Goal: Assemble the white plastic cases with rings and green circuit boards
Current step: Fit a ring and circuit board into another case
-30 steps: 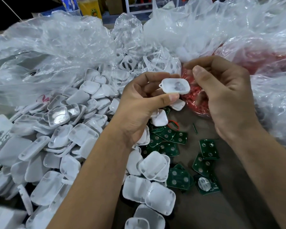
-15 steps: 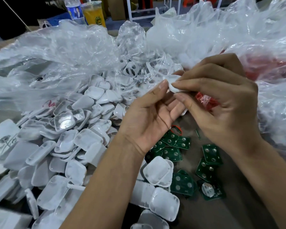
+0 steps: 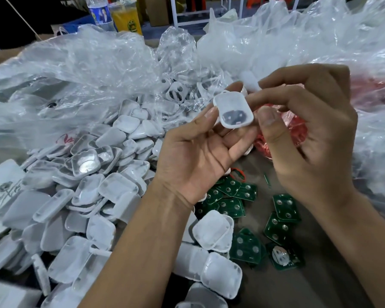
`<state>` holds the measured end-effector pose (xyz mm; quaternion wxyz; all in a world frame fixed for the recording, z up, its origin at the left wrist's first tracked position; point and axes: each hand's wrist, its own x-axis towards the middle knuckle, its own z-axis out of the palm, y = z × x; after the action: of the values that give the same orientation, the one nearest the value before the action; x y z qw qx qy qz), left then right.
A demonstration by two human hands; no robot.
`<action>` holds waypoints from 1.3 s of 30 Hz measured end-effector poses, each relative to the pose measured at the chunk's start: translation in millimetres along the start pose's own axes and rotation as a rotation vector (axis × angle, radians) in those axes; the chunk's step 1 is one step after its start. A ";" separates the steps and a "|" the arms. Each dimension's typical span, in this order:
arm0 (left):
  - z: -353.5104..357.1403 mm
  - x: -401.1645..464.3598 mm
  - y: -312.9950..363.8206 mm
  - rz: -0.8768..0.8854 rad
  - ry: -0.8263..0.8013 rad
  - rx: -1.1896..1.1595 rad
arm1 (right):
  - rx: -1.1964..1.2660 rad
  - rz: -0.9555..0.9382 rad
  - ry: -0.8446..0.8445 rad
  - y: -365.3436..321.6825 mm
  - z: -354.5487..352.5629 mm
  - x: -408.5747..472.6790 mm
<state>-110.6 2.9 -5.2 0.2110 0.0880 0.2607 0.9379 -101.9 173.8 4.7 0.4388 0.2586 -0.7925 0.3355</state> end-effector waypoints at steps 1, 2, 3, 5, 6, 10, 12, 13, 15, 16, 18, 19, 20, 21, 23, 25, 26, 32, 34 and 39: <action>-0.4 -0.7 0.8 0.002 -0.008 0.004 | -0.004 -0.002 -0.009 -1.2 0.4 -0.1; -0.6 -0.9 1.1 0.004 -0.013 0.011 | -0.009 -0.008 -0.014 -2.4 0.3 -0.1; -0.6 -0.9 1.1 0.005 -0.015 0.017 | -0.013 -0.016 -0.019 -3.1 0.1 0.1; 0.1 -0.9 0.9 0.006 -0.010 0.010 | -0.017 -0.034 -0.036 -3.9 0.1 0.1; 0.7 -0.9 1.0 0.003 -0.010 -0.001 | -0.018 -0.040 -0.048 -4.2 0.2 0.1; 1.6 -0.4 1.4 0.002 0.003 -0.012 | -0.037 -0.049 -0.077 -4.1 -0.2 0.4; 1.9 -0.5 1.4 0.014 0.015 -0.011 | -0.032 -0.049 -0.089 -3.7 0.9 0.7; 2.0 -0.4 1.6 0.022 0.019 -0.007 | -0.027 -0.044 -0.094 -3.7 1.4 1.2; 2.4 -0.6 2.9 0.042 0.024 0.001 | -0.021 -0.026 -0.093 -3.7 2.4 2.0; 2.7 -1.1 4.6 0.052 0.021 -0.001 | -0.020 -0.013 -0.087 -3.2 3.0 1.8; 2.7 -2.5 10.3 0.077 0.018 -0.034 | 0.008 0.026 -0.072 -1.9 2.7 1.9; 1.7 -3.3 13.7 0.098 0.029 -0.063 | 0.046 0.058 -0.075 -1.8 1.8 1.8; 0.5 -4.0 17.2 0.119 0.048 -0.092 | 0.097 0.097 -0.098 -1.7 0.6 1.7; -0.8 -4.7 20.4 0.142 0.068 -0.119 | 0.143 0.131 -0.155 -0.9 -0.7 1.4; -2.3 -5.7 24.6 0.183 0.097 -0.171 | 0.174 0.191 -0.406 0.5 -1.0 0.6; -2.8 -6.5 26.6 0.218 0.126 -0.206 | 0.091 0.288 -0.767 0.6 2.4 -1.6; -3.1 -6.7 27.3 0.231 0.138 -0.216 | -0.007 0.306 -0.906 1.6 4.6 -2.9; -3.9 -6.1 26.7 0.248 0.158 -0.227 | -0.119 0.353 -1.019 4.3 10.2 -7.6; -3.8 -5.7 26.2 0.246 0.159 -0.223 | -0.065 0.406 -0.947 6.0 11.0 -8.4; -4.5 -6.5 26.2 0.243 0.148 -0.250 | 0.066 0.636 -0.657 16.8 3.4 -5.7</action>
<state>-115.2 -22.3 4.3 0.0857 0.0225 0.1443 0.9855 -112.8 182.6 -6.7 0.0307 0.1090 -0.9184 0.3790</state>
